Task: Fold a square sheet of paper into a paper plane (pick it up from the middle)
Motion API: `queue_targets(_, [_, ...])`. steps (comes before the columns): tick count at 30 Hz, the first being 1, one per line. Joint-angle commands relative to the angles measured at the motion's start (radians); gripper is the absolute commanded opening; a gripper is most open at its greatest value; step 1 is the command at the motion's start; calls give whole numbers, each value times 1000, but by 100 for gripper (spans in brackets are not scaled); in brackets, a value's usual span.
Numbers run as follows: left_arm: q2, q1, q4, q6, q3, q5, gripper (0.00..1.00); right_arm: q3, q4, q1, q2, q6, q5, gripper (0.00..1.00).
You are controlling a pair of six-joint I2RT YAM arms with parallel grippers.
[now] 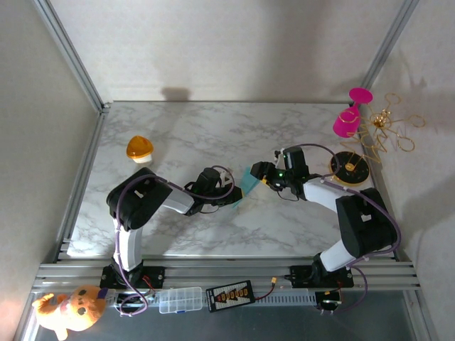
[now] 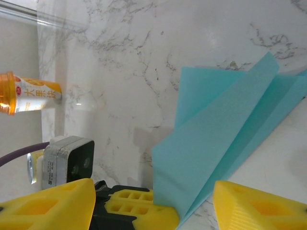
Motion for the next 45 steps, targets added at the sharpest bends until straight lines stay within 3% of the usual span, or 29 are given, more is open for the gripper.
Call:
queue_targets(1, [11, 10, 36, -40, -7, 22, 0, -16, 28, -4, 30, -38, -40, 65])
queue_targets(10, [23, 16, 9, -64, 7, 40, 0, 12, 47, 17, 100, -68, -83, 62])
queue_targets(17, [28, 19, 22, -91, 3, 44, 0, 87, -177, 49, 113, -110, 206, 59])
queue_targets(21, [32, 20, 26, -101, 4, 48, 0, 144, -255, 84, 146, -151, 285, 59])
queue_targets(36, [42, 22, 27, -96, 1, 45, 0, 265, -349, 129, 301, -183, 297, 67])
queue_targets(45, [35, 23, 22, -98, -5, 42, 5, 331, -475, 153, 375, -168, 424, 67])
